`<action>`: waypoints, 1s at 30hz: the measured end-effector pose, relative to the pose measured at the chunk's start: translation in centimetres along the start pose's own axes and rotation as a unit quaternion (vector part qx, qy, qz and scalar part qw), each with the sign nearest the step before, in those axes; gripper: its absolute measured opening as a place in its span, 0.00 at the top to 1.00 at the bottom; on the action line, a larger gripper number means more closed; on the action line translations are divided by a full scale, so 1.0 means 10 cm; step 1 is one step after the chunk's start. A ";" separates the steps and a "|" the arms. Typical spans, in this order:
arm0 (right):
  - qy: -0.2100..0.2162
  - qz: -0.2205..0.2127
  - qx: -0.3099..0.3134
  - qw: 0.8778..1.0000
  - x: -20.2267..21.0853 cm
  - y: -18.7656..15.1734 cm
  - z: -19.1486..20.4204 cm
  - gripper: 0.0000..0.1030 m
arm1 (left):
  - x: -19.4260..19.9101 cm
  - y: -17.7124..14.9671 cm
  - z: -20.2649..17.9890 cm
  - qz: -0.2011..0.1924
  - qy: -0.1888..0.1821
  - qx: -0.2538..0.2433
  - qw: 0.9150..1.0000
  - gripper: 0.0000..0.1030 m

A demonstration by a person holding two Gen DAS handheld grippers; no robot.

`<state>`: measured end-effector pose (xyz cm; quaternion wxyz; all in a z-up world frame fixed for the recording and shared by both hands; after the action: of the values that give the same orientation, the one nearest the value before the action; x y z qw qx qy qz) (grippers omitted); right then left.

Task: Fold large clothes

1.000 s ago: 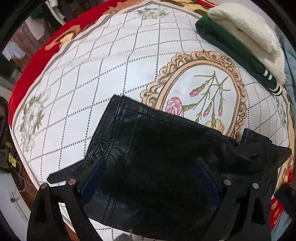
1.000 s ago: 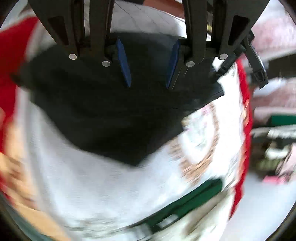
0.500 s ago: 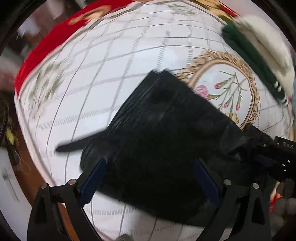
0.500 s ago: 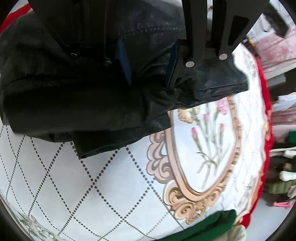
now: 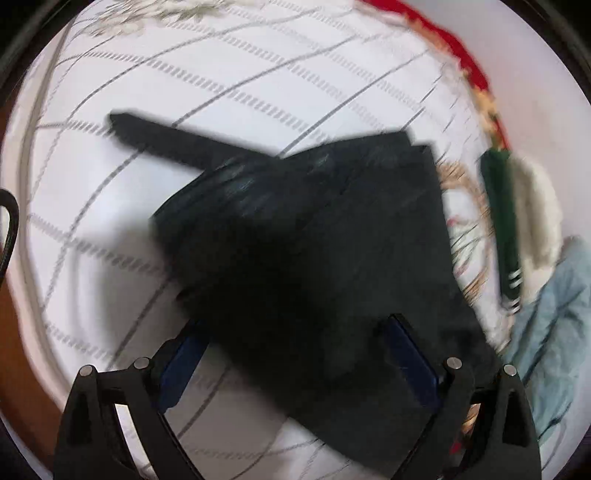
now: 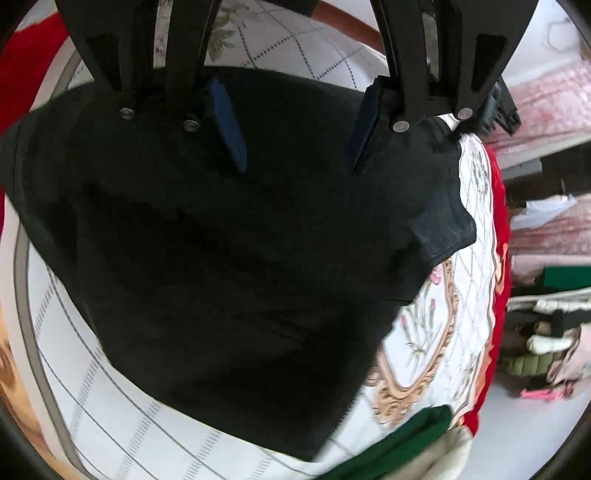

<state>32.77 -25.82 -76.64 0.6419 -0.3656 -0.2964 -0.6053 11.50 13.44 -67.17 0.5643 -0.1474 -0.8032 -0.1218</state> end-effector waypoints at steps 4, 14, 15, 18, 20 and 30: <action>0.002 0.003 0.005 1.000 -0.03 -0.01 -0.05 0.43 | -0.05 0.11 -0.06 -0.029 -0.015 0.036 0.999 0.07; 0.004 0.010 0.000 1.000 -0.10 -0.03 -0.08 0.43 | 0.07 0.34 -0.29 -0.094 -0.014 0.017 0.995 0.85; 0.008 0.013 0.000 1.000 -0.09 -0.04 -0.06 0.43 | 0.10 0.36 -0.30 -0.098 -0.018 0.014 0.995 0.86; 0.027 0.017 0.000 0.999 -0.04 -0.03 0.06 0.43 | 0.43 0.43 -0.25 -0.119 -0.037 0.006 0.992 0.88; 0.033 0.022 0.014 0.999 -0.02 -0.05 0.18 0.43 | 0.65 0.48 -0.16 -0.140 -0.036 -0.005 0.990 0.88; 0.010 0.052 0.024 0.998 -0.37 -0.05 0.28 0.43 | 0.05 0.55 0.58 -0.058 -0.109 0.097 0.988 0.38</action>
<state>32.16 -21.47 -78.08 0.6839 -0.3587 -0.2853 -0.5677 8.30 20.67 -68.50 0.4768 -0.0576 -0.8751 -0.0588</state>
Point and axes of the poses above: each gripper's, at about its wrist camera, not at the fingertips, and x roughly against the way its jaws point, z to its left, y to its top, the point moved 8 cm from there along -x, roughly the way its jaws point, and after that the axes turned 7 degrees about y, right-handed, at the moved point
